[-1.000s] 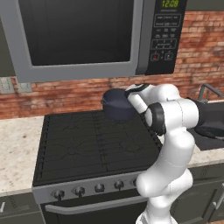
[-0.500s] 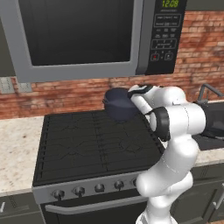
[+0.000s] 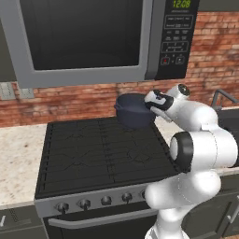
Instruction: Move the pot and pan from the stove into the sink.
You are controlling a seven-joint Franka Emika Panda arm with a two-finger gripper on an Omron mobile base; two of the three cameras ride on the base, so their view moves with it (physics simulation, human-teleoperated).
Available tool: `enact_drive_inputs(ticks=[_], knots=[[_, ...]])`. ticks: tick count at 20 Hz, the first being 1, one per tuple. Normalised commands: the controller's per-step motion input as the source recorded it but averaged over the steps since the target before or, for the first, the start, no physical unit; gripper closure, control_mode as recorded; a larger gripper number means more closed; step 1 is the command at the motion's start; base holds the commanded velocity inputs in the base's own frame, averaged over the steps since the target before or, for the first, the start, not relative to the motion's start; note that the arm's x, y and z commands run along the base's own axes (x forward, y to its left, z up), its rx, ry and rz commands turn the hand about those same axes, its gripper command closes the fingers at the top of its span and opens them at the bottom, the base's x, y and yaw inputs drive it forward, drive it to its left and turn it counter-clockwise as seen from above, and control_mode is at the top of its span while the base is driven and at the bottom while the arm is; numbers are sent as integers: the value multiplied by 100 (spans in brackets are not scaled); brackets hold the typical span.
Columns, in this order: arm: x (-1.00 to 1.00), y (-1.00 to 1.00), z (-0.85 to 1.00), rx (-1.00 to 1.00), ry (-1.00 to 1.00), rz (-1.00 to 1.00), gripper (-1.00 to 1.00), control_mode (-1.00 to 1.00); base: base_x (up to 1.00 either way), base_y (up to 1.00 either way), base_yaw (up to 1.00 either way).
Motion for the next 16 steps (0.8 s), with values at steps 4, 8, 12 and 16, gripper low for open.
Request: enact_drive_inputs(ticks=[4,8,12,16], knots=[[-66,-14,64,0,13,0,100,-100,0,0,0],[-71,-10,60,0,15,0,100,-100,0,0,0],[-91,-13,56,0,11,0,100,-100,0,0,0],[-100,-15,51,-2,8,0,100,-100,0,0,0]])
